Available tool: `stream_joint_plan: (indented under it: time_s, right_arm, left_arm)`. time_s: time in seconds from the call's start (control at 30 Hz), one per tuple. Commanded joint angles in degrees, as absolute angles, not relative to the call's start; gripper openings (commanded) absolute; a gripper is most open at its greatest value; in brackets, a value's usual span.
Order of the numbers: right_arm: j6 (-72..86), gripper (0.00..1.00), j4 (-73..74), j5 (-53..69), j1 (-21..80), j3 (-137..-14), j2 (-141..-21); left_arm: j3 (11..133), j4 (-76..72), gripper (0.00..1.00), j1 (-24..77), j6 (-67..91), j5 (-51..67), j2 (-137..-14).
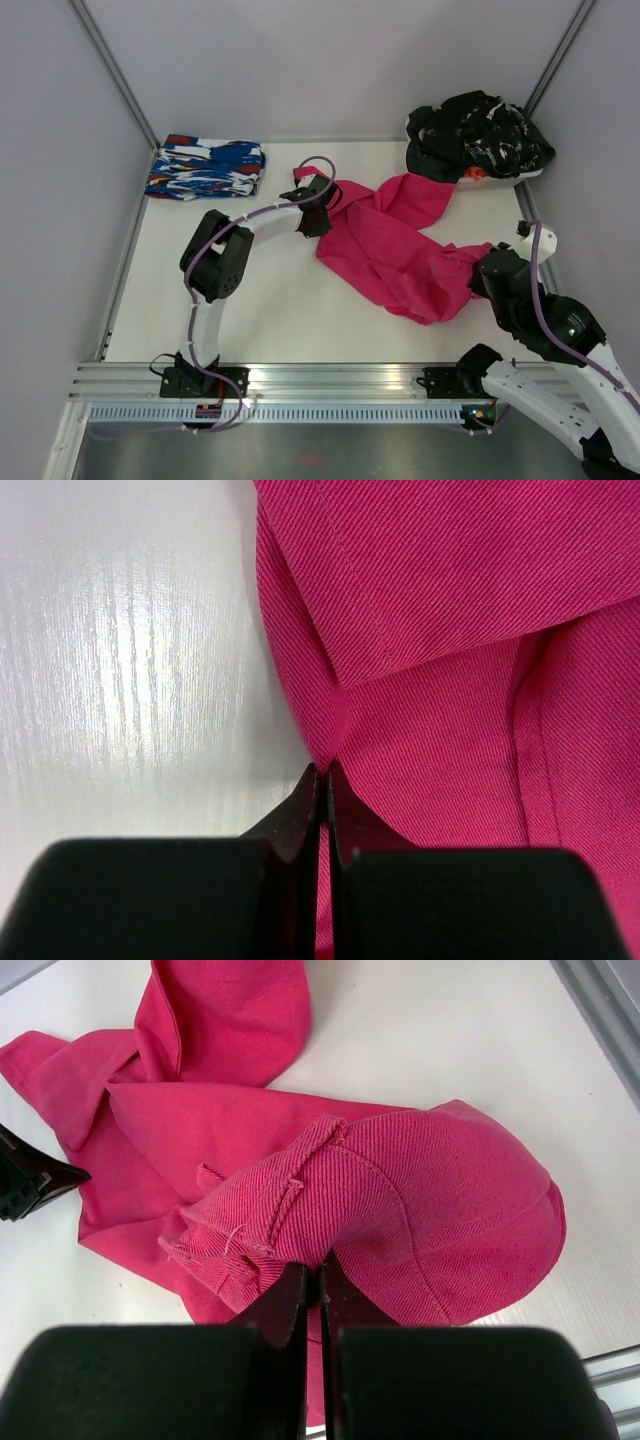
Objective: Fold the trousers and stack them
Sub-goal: Flatten the trousers out
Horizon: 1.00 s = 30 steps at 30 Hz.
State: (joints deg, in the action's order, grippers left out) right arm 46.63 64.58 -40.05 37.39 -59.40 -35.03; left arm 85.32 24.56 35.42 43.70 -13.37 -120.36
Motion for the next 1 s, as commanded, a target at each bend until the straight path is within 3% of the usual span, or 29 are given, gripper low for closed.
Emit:
stream_joint_plan:
  time_s: [0.0, 0.17, 0.33, 0.47, 0.6, 0.73, 0.77, 0.83, 0.9, 0.97]
  right_arm:
    - [48.9, 0.0, 62.0, -43.3, 37.7, -59.7, -35.9]
    - [50.4, 0.0, 60.5, -44.8, 37.7, -59.9, -37.4]
    - [46.6, 0.0, 54.3, -44.4, 37.7, -59.9, -40.7]
    - [45.9, 0.0, 51.2, -40.6, 37.7, -56.7, -44.6]
    - [44.8, 0.0, 43.7, -31.8, 37.7, -52.9, -46.0]
    - [46.5, 0.0, 46.7, -29.0, 37.7, -52.2, -44.5]
    - [46.6, 0.0, 47.7, -28.7, 37.8, -51.0, -43.5]
    - [46.1, 0.03, 52.0, -28.4, 37.8, -49.8, -40.3]
    - [45.6, 0.08, 56.4, -27.3, 37.7, -48.9, -37.3]
    - [46.2, 0.08, 58.9, -27.1, 37.7, -49.3, -35.3]
  left_arm:
    - [82.0, 28.4, 0.02, 34.1, 45.0, -16.3, -117.0]
    - [72.3, 33.8, 0.02, 32.2, 42.3, -24.9, -93.4]
    - [68.2, 57.5, 0.02, 32.2, 50.1, -37.5, -62.6]
    - [64.9, 80.1, 0.02, 32.1, 67.5, -46.6, -50.3]
    - [56.2, 81.0, 0.02, 32.1, 73.4, -42.3, -43.4]
    - [51.9, 77.1, 0.04, 32.1, 73.7, -40.6, -38.7]
    - [51.5, 75.9, 0.07, 32.1, 73.1, -40.9, -37.9]
    - [51.6, 74.1, 0.31, 32.1, 69.4, -41.0, -36.7]
    - [53.5, 70.0, 0.64, 32.1, 62.4, -39.6, -37.0]
    - [57.2, 68.3, 0.69, 32.1, 57.4, -38.9, -38.5]
